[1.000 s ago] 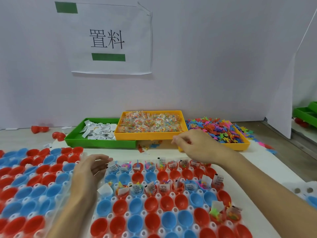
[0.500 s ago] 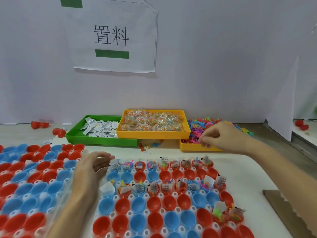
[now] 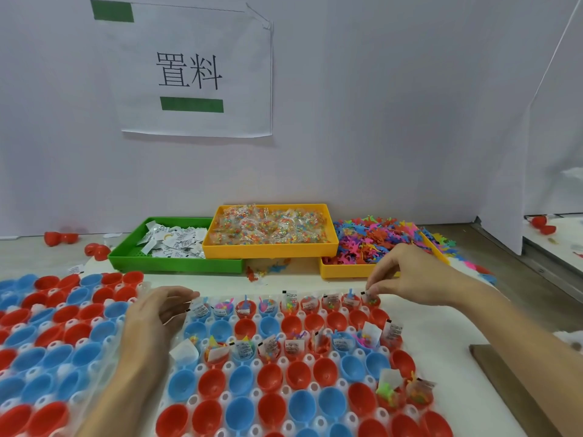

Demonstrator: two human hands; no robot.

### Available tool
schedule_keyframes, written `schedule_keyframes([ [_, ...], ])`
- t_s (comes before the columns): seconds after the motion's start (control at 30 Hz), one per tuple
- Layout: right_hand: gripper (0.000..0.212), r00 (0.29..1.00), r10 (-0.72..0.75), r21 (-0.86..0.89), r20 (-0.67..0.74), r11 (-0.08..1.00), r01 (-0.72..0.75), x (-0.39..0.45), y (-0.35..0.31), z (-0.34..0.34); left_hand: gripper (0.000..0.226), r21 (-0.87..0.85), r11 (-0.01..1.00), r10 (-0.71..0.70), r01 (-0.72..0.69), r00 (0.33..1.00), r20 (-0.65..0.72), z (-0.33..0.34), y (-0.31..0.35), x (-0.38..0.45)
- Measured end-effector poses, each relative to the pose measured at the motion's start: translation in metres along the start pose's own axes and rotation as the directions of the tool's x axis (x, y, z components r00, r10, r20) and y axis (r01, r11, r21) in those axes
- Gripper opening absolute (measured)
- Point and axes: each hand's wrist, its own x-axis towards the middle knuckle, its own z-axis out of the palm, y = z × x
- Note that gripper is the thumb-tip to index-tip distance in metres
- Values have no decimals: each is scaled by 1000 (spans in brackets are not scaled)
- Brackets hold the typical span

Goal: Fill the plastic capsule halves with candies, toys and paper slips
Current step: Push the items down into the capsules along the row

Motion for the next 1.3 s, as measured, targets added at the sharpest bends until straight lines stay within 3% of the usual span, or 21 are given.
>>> schedule_keyframes([
  [0.37, 30, 995, -59, -25, -84, 998, 57, -5, -8, -10, 30, -21, 1000, 0, 0, 1000, 3, 1, 0, 0],
  [0.5, 19, 981, -140, -2, -138, 990, 141, 7, -34, -12, 30, -19, 1000, 13, -12, 1000, 7, 0, 0, 0],
  [0.63, 50, 979, -201, -56, 16, 978, 201, 38, -76, 9, 28, -36, 999, 4, -4, 1000, 2, 1, -1, 1],
  [0.77, 81, 953, -110, -130, 282, 980, 151, 68, -104, 36, 29, -57, 998, 0, 0, 1000, 3, 1, 0, 1],
  [1.03, 94, 906, 83, -250, 415, 968, 26, 92, -115, 50, 29, -100, 995, 6, -5, 1000, 6, 2, 0, 1],
  [1.3, 94, 900, 83, -238, 429, 971, 24, 98, -117, 52, 31, -105, 994, 9, -7, 1000, 18, 1, -1, 2],
])
